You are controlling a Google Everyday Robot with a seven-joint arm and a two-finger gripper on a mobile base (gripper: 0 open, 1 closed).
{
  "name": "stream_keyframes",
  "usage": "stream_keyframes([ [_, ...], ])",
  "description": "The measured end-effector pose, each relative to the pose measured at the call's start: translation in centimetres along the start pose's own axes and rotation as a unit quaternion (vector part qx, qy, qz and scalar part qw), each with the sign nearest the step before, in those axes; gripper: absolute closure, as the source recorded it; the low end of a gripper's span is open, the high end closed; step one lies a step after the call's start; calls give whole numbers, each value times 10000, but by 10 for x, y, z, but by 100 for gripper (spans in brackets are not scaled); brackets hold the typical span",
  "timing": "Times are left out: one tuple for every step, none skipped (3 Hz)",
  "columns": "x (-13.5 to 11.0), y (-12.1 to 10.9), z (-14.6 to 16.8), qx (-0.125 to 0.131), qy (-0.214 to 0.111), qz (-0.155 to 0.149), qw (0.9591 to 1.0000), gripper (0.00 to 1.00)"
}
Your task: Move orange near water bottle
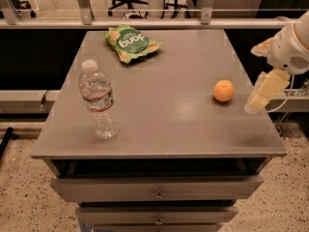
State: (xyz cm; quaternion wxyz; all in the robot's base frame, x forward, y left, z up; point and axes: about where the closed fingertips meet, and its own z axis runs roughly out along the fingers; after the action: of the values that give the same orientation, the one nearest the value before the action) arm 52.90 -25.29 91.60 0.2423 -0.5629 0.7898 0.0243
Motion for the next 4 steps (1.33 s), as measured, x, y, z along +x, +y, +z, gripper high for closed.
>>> stream_keyframes([
  [0,-10,15,18,-364,123,9993,0],
  [-4,-16,48,6,-781,158,9968,0],
  [-7,-20,67,19,-1002,189,9948,0],
  [-9,-27,87,-25,-1090,412,9932,25],
])
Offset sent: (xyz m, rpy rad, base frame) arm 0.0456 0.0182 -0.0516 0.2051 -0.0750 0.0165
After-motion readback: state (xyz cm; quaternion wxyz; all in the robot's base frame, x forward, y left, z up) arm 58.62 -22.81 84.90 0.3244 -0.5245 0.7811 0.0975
